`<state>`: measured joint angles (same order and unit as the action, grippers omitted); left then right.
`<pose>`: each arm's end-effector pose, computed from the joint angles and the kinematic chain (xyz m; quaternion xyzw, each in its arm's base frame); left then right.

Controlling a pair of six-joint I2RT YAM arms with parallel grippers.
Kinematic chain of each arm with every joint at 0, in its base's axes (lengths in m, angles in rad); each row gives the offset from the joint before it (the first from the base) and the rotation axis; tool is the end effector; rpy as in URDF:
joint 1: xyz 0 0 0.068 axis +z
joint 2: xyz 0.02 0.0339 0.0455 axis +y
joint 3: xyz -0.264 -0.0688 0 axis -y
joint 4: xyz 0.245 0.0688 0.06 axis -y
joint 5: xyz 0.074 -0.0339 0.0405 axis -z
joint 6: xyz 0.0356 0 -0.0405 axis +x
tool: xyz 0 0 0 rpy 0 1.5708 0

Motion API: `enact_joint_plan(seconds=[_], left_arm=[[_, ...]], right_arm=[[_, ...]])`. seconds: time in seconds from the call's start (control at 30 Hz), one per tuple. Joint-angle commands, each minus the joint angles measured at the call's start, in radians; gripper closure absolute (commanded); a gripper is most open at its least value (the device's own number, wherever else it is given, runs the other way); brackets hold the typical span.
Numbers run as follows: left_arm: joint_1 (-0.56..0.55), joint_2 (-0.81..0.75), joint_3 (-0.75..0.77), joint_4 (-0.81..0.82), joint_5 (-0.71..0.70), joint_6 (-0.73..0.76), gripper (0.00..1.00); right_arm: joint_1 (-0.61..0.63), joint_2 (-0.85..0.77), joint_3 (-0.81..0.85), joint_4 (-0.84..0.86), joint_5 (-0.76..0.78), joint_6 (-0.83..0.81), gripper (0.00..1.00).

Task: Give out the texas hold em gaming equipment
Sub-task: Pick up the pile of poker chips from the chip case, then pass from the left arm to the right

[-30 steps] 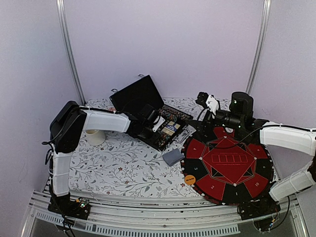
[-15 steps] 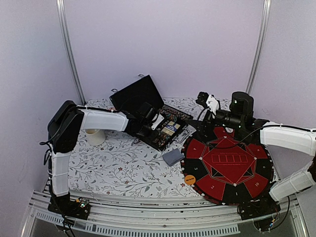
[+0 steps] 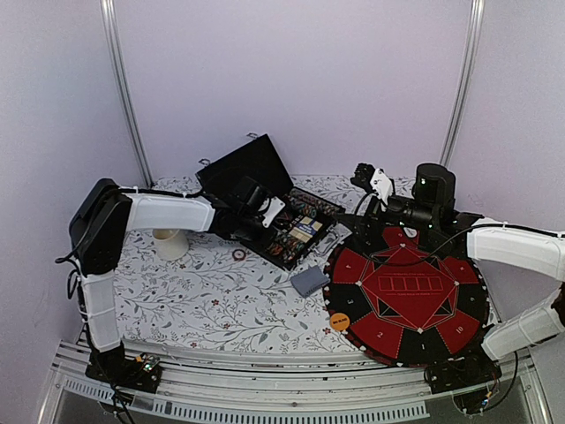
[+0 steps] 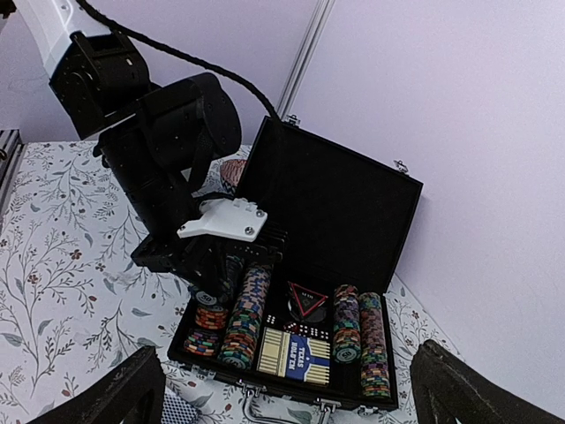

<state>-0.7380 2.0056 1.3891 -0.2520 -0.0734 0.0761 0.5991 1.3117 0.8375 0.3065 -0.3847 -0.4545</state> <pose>0.3247 -0.2918 0.1766 0.3599 0.8667 -0.0791 0.3363 0.2429 0.1820 0.2923 -0.4836 0.5861 0.1914 0.6213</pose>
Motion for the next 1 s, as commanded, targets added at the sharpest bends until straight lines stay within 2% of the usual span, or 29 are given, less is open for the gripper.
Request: enact_joint_plan(seconds=[0.0,0.4,0.6,0.83,0.97], left_arm=[[0.018,-0.029,-0.044,-0.004,0.107,-0.053,1.0],[0.033,-0.09,-0.068,0.088,0.17,-0.095,1.0],[0.047,-0.183,-0.169,0.168,0.235,-0.173,1.0],[0.054,-0.283,-0.302,0.344,0.377,-0.321,1.0],[0.055,-0.355,-0.383,0.458,0.45,-0.348,1.0]], right_arm=[[-0.002,-0.029,-0.009,-0.003,-0.028,0.025,0.01],[-0.002,-0.029,-0.008,-0.013,-0.045,0.029,0.01],[-0.001,-0.004,-0.002,-0.038,-0.101,0.027,0.01],[0.067,0.166,0.07,-0.013,-0.161,0.155,0.0],[0.073,0.288,0.149,-0.017,-0.251,0.316,0.09]])
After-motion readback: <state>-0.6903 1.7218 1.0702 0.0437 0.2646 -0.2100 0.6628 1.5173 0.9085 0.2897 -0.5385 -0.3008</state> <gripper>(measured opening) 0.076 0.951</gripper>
